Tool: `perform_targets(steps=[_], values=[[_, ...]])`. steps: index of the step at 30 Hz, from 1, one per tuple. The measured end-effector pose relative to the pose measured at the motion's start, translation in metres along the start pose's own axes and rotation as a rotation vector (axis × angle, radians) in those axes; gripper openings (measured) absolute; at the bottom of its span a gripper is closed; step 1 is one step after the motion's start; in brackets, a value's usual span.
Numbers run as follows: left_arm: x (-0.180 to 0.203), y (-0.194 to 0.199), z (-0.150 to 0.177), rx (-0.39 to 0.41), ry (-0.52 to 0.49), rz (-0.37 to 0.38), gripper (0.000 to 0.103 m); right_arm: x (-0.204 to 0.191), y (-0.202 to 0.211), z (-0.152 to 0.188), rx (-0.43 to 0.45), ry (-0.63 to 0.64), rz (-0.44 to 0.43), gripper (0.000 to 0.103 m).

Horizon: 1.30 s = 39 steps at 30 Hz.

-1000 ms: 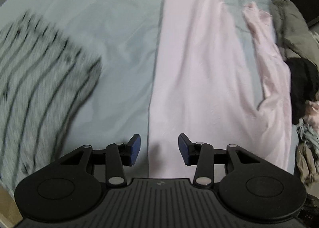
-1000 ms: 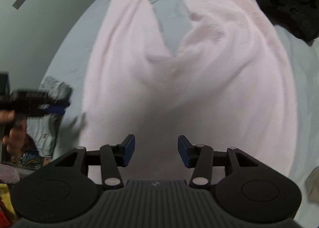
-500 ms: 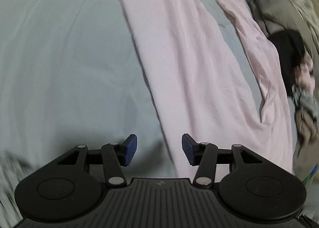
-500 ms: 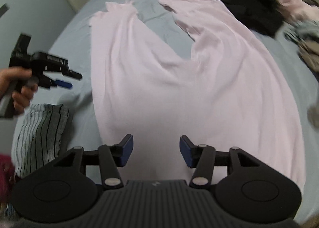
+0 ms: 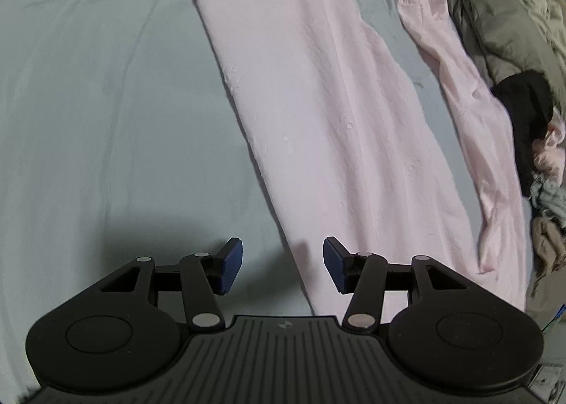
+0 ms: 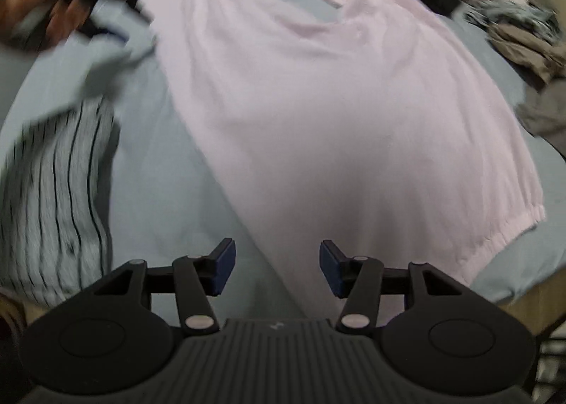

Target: Fold clothes

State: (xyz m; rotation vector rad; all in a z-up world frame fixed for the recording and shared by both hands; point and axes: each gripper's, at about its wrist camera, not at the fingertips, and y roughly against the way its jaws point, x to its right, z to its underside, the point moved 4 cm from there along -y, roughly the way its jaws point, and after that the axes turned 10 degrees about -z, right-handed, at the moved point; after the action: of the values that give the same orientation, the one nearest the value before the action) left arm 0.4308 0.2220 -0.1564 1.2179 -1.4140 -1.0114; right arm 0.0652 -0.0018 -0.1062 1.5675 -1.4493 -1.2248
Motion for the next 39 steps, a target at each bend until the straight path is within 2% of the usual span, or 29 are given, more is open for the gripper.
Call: perform_targets(steps=[2,4,6,7,12,14,15,18,25,31,39], values=[[0.001,-0.009,-0.005,-0.013,-0.014,-0.006,0.049,-0.003,-0.016,0.01,-0.015,0.042,0.01,0.057],[-0.006,-0.019,-0.007,-0.047,0.016,0.001,0.049,-0.006,-0.027,0.017,-0.025,0.078,0.038,0.057],[-0.013,-0.027,-0.009,-0.072,0.052,0.019,0.049,-0.003,-0.031,0.023,-0.016,0.039,0.063,0.057],[-0.018,-0.028,-0.011,-0.071,0.078,0.044,0.049,0.001,-0.03,0.025,-0.003,-0.027,0.06,0.057],[-0.038,-0.034,-0.022,-0.066,0.164,0.172,0.049,0.032,-0.014,0.056,0.176,-0.663,-0.071,0.057],[-0.044,-0.034,-0.03,-0.048,0.175,0.208,0.049,0.039,-0.013,0.073,0.264,-0.93,-0.109,0.057],[-0.046,-0.034,-0.035,-0.034,0.18,0.222,0.049,0.039,-0.014,0.078,0.302,-1.022,-0.11,0.057],[-0.048,-0.035,-0.051,-0.012,0.196,0.249,0.049,0.036,-0.02,0.086,0.407,-1.205,-0.099,0.056],[-0.046,-0.053,-0.076,-0.047,0.262,0.324,0.05,0.029,-0.051,0.106,0.653,-1.669,-0.144,0.056],[-0.058,-0.068,-0.081,-0.042,0.382,0.419,0.05,0.017,-0.064,0.119,0.868,-1.94,-0.148,0.055],[-0.054,-0.075,-0.096,-0.061,0.375,0.449,0.05,0.017,-0.071,0.116,0.999,-1.992,-0.15,0.055]])
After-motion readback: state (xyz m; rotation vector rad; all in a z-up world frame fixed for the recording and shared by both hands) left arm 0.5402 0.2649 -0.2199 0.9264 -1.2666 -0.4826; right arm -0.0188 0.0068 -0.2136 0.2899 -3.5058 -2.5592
